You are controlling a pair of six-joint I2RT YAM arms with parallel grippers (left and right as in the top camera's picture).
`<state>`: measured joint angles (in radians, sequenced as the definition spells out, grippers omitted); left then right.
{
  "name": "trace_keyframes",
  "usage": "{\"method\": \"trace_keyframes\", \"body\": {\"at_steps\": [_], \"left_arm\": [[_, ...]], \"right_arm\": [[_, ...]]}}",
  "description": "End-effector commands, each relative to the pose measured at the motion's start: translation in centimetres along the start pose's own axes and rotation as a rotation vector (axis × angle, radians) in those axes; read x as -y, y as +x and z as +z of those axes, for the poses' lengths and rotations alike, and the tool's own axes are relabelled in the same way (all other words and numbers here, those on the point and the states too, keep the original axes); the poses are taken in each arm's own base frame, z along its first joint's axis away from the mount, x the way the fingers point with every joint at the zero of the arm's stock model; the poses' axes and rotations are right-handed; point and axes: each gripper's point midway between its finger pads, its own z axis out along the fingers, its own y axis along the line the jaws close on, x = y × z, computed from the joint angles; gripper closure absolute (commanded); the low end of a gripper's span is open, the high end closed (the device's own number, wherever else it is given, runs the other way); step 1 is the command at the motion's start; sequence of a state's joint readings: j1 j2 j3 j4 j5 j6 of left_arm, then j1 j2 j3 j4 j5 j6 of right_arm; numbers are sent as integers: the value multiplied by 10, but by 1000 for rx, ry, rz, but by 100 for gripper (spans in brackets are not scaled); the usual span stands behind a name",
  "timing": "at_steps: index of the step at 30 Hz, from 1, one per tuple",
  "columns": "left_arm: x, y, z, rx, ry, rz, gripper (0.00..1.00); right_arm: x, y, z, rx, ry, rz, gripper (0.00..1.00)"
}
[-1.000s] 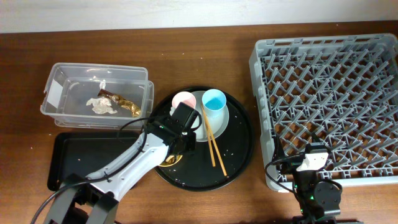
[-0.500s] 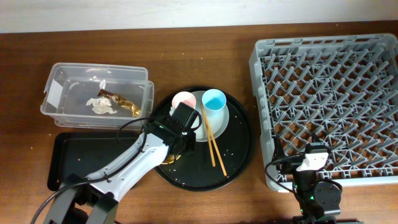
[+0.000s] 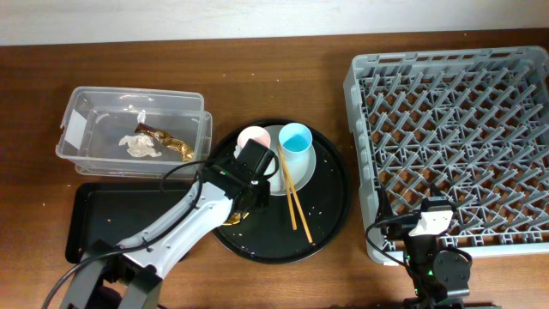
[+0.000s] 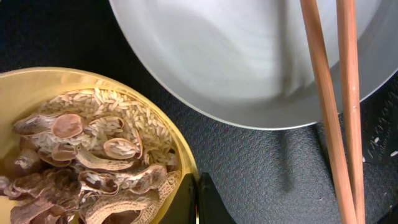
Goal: Sort waste into correct bins and load items into the dishwasher rack
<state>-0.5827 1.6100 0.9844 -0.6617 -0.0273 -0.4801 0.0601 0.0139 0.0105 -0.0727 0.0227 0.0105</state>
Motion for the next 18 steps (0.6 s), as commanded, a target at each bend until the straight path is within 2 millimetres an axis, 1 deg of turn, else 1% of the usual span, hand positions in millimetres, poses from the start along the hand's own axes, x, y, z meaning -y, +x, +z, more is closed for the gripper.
{"method": "trace_keyframes", "body": {"at_steps": [1,4,7,9,15,17,18], "left_arm": [[5,-11,-15,46,28,-2,100],[7,-15,-25,75,44,-3,99],[9,-19,-44,122,72,-4,100],[10,-19,-53,133,84,-4,99],[11,-15,-88,185,135,-3,100],[11,-17,-95,207,145,-4,99],[11,-17,-95,207,145,-3,100]], "right_arm": [[1,3,0,-5,7,-4,2],[1,3,0,-5,7,-4,2],[1,3,0,-5,7,-4,2],[1,3,0,-5,7,-4,2],[1,3,0,-5,7,-4,2],[1,3,0,-5,7,-4,1],[1,3,0,-5,7,-4,2]]}}
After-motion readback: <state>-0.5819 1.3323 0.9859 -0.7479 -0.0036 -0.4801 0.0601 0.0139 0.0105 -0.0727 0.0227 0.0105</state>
